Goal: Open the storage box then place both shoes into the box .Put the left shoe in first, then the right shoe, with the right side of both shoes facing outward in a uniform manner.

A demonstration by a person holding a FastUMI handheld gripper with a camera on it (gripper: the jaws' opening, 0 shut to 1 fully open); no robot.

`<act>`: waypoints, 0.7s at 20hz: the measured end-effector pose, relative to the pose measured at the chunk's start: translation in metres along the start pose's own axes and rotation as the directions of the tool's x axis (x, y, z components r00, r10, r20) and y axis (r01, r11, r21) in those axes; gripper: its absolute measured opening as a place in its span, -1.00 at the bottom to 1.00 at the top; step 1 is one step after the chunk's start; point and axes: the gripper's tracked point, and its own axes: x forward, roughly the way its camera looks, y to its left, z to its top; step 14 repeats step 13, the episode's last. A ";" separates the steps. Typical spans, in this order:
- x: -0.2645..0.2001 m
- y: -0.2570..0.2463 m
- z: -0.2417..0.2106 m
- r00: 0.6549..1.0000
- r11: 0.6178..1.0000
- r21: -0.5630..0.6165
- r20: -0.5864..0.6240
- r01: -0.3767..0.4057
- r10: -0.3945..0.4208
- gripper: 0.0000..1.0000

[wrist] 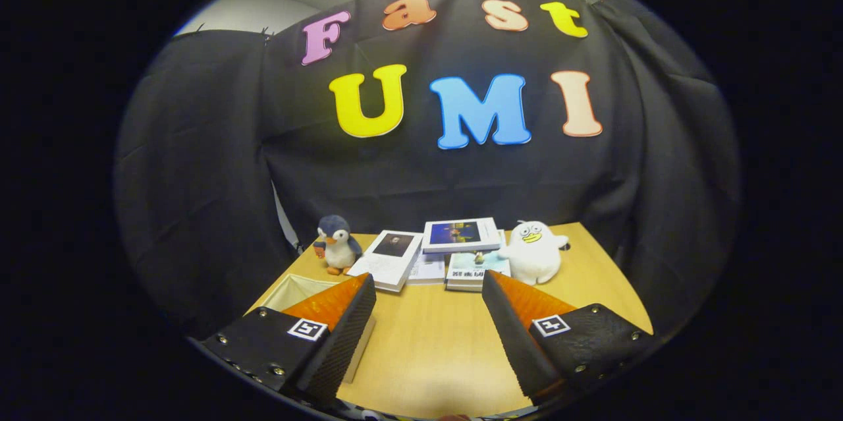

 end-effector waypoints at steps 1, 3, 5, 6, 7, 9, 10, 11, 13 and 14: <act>-0.006 -0.013 0.004 0.999 0.999 -0.019 0.033 0.029 -0.028 0.95; -0.017 -0.034 0.008 0.993 0.995 -0.051 0.092 0.082 -0.077 0.95; -0.025 -0.050 0.010 0.984 0.989 -0.068 0.134 0.128 -0.118 0.95; -0.028 -0.054 0.012 0.980 0.988 -0.069 0.152 0.140 -0.129 0.95; -0.028 -0.057 0.014 0.976 0.986 -0.065 0.169 0.151 -0.138 0.96; -0.029 -0.062 0.021 0.967 0.985 -0.039 0.203 0.166 -0.155 0.96; -0.030 -0.063 0.024 0.965 0.987 -0.021 0.215 0.161 -0.153 0.96; -0.030 -0.063 0.029 0.962 0.988 -0.004 0.229 0.152 -0.147 0.95; -0.028 -0.065 0.036 0.958 0.989 0.017 0.245 0.147 -0.147 0.95; -0.028 -0.065 0.036 0.958 0.989 0.017 0.245 0.147 -0.147 0.95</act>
